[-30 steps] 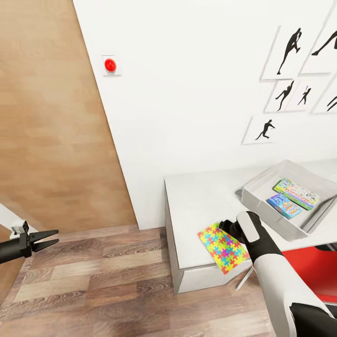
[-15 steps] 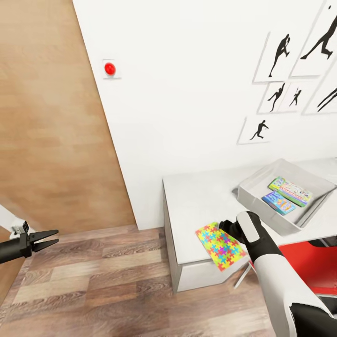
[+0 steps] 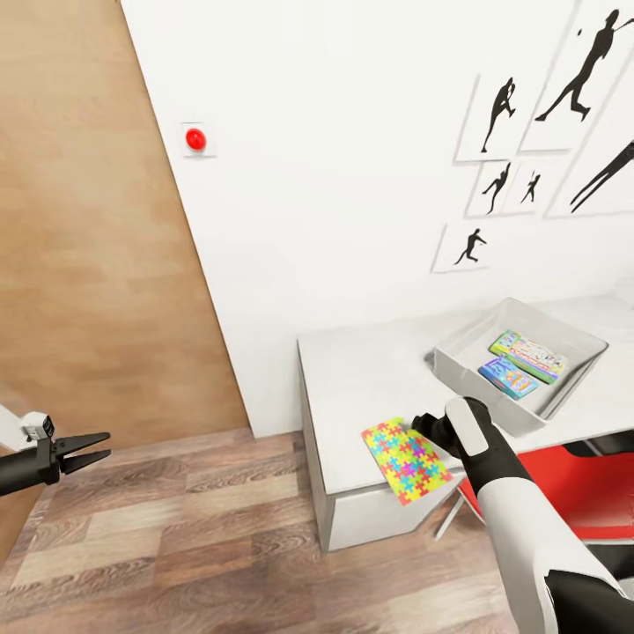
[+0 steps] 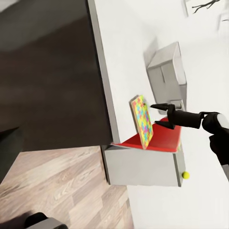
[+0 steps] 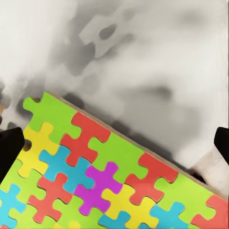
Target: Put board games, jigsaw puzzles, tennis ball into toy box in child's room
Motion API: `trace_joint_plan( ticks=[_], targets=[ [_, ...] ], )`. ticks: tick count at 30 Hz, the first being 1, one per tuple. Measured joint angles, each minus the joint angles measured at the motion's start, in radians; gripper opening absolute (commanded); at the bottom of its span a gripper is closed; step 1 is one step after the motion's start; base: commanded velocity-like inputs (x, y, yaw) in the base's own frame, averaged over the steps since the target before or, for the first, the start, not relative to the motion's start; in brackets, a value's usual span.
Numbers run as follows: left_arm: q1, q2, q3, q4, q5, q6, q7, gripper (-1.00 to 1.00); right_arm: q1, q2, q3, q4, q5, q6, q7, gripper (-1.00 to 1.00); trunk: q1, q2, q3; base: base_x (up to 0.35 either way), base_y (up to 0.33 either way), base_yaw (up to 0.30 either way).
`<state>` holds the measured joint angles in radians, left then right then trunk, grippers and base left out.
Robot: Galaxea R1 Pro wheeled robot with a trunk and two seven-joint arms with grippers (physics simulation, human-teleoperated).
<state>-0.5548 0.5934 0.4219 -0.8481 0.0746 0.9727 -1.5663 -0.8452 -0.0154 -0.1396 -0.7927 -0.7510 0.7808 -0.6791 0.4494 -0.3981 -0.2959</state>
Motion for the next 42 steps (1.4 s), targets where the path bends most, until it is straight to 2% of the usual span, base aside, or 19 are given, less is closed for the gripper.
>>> trace_joint_plan(
  ticks=[6, 12, 16, 21, 24, 31, 33, 36, 39, 40, 42],
  targets=[
    [0.0, 0.0, 0.0, 0.0, 0.0, 0.0, 0.0, 1.0, -0.001, 0.0, -0.003, -0.005, -0.002, 0.001, 0.0, 1.0, 0.0, 0.0, 0.009, 0.0, 0.0, -0.092],
    [0.0, 0.0, 0.0, 0.0, 0.0, 0.0, 0.0, 1.0, -0.001, 0.001, -0.003, -0.054, -0.009, 0.003, 0.001, 1.0, 0.0, 0.0, 0.018, 0.0, 0.0, -0.093],
    [0.0, 0.0, 0.0, 0.0, 0.0, 0.0, 0.0, 1.0, 0.0, 0.0, 0.0, -0.11, -0.011, 0.007, 0.027, 1.0, 0.0, 0.0, 0.024, 0.0, 0.0, -0.096],
    [0.0, 0.0, 0.0, 0.0, 0.0, 0.0, 0.0, 1.0, 0.002, 0.0, -0.001, -0.224, -0.013, 0.019, 0.089, 1.0, 0.0, 0.0, 0.032, 0.0, 0.0, -0.098],
    [0.0, 0.0, 0.0, 0.0, 0.0, 0.0, 0.0, 1.0, 0.002, 0.002, -0.001, -0.294, -0.014, 0.05, 0.11, 1.0, 0.0, 0.0, 0.036, 0.0, 0.0, -0.099],
    [0.0, 0.0, 0.0, 0.0, 0.0, 0.0, 0.0, 1.0, 0.016, 0.003, -0.003, -0.39, -0.028, 0.12, 0.137, 1.0, 0.0, 0.0, 0.047, -0.043, -0.024, -0.099],
    [0.0, 0.0, 0.0, 0.0, 0.0, 0.0, 0.0, 1.0, 0.04, 0.002, -0.004, -0.428, -0.049, 0.145, 0.169, 1.0, 0.0, 0.0, 0.05, -0.089, -0.091, -0.099],
    [0.0, 0.0, 0.001, 0.0, 0.0, 0.0, 0.0, 1.0, 0.102, 0.0, -0.007, -0.513, -0.104, 0.178, 0.258, 1.0, 0.0, 0.0, 0.055, -0.039, -0.051, -0.102],
    [0.0, 0.0, 0.001, 0.0, 0.001, 0.0, 0.0, 1.0, 0.21, -0.002, -0.011, -0.611, -0.166, 0.2, 0.393, 1.0, 0.0, 0.0, 0.059, -0.012, -0.016, -0.108],
    [0.0, 0.0, 0.001, 0.0, 0.001, 0.0, 0.0, 1.0, 0.229, -0.003, -0.012, -0.624, -0.173, 0.201, 0.416, 1.0, 0.0, 0.0, 0.061, -0.005, -0.007, -0.11],
    [0.0, 0.0, 0.001, 0.0, 0.001, 0.0, 0.0, 1.0, 0.297, -0.004, -0.017, -0.661, -0.189, 0.203, 0.519, 1.0, 0.0, 0.0, 0.064, -0.003, -0.004, -0.111]
  ],
)
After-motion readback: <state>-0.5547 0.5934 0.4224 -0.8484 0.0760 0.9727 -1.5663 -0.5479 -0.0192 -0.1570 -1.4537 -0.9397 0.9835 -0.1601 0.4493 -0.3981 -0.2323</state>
